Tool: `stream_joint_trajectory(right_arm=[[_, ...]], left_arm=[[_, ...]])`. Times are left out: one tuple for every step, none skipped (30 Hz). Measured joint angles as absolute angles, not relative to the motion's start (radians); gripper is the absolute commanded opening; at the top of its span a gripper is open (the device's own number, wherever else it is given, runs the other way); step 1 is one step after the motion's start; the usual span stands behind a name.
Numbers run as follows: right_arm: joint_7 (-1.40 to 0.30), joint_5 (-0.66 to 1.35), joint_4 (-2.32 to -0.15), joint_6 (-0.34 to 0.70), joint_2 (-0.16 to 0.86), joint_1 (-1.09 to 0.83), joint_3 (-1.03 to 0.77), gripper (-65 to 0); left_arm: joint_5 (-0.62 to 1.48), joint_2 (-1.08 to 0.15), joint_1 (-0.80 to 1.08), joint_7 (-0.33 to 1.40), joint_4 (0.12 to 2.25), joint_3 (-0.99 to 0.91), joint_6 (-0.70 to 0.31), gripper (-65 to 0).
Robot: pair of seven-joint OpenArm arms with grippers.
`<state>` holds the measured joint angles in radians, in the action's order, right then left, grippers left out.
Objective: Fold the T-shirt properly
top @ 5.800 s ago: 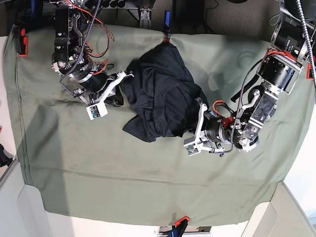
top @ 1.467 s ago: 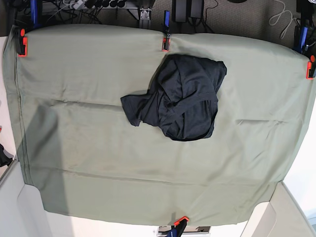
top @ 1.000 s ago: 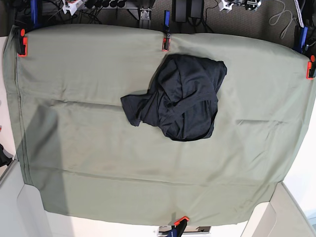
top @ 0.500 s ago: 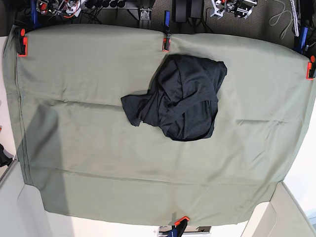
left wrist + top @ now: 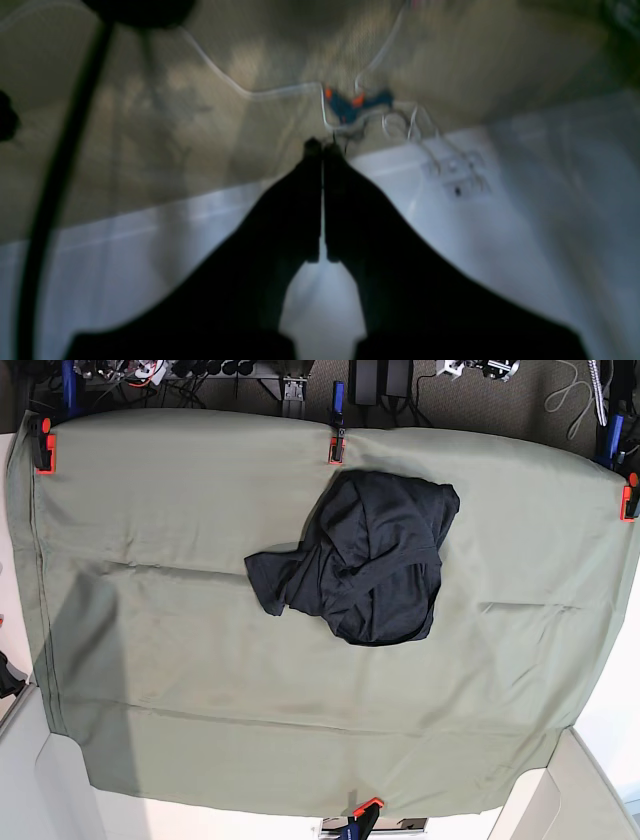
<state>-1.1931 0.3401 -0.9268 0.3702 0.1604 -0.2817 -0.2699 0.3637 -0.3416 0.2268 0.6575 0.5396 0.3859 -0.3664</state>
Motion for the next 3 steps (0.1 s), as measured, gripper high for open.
stream_joint_trajectory(right_arm=[[-1.193,0.34,-0.928,0.37,0.161,-0.279,-0.27,-65.0],[-1.193,0.34,-0.928,0.37,0.161,-0.28,-0.27,-65.0],[-1.193,0.34,-0.928,0.37,0.16,-0.285,-0.27,-65.0]], left_arm=[[0.366,-0.338,0.237,0.658,0.539,0.386,-0.367,-64.1],[0.366,-0.335,0.244,0.661,0.538,0.386,-0.368,-64.1],[0.366,-0.332,0.244,0.665,0.537,0.386,-0.371,-64.1]])
